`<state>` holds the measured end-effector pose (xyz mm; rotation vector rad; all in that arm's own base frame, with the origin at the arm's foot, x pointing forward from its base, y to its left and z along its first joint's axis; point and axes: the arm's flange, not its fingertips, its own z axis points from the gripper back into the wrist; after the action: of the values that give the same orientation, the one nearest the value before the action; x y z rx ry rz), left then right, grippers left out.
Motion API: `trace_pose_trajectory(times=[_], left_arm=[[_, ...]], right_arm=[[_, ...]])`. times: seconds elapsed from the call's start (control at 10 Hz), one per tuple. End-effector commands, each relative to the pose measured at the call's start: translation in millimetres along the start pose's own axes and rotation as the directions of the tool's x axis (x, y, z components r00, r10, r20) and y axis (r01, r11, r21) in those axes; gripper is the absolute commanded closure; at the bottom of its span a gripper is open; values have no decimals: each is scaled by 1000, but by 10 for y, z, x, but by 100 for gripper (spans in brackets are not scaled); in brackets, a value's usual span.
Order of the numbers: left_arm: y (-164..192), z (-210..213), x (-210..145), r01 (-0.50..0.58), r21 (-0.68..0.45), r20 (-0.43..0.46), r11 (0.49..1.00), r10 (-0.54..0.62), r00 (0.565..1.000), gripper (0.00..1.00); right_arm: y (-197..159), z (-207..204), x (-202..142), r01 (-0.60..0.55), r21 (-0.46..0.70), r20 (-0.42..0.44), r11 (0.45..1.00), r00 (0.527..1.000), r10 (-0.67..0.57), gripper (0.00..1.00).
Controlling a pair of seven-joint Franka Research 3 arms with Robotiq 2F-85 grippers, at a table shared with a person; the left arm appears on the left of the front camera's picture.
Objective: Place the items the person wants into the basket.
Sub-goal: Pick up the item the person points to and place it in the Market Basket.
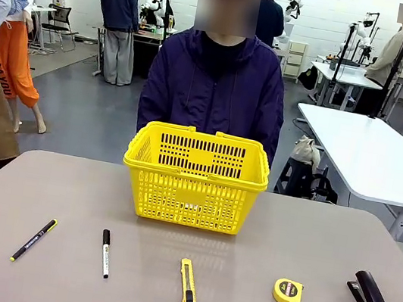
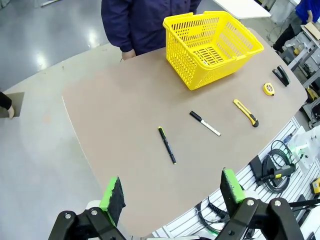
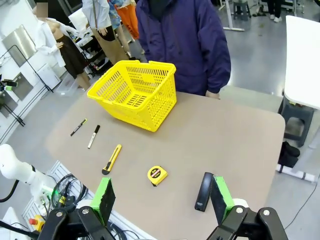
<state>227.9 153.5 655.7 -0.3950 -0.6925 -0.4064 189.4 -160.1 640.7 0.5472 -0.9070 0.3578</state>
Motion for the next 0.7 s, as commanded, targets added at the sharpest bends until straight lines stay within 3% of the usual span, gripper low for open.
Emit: trace_pose_trajectory(times=[0.0,0.6], left_arm=[[-1,-6,10,7,-4,1,1000,-7,1000,0],[-1,-6,10,7,-4,1,1000,-7,1000,0]], right_arm=[[-13,4,-19,4,10,-3,1000,1000,-4,0],[-13,4,-19,4,10,-3,1000,1000,-4,0]])
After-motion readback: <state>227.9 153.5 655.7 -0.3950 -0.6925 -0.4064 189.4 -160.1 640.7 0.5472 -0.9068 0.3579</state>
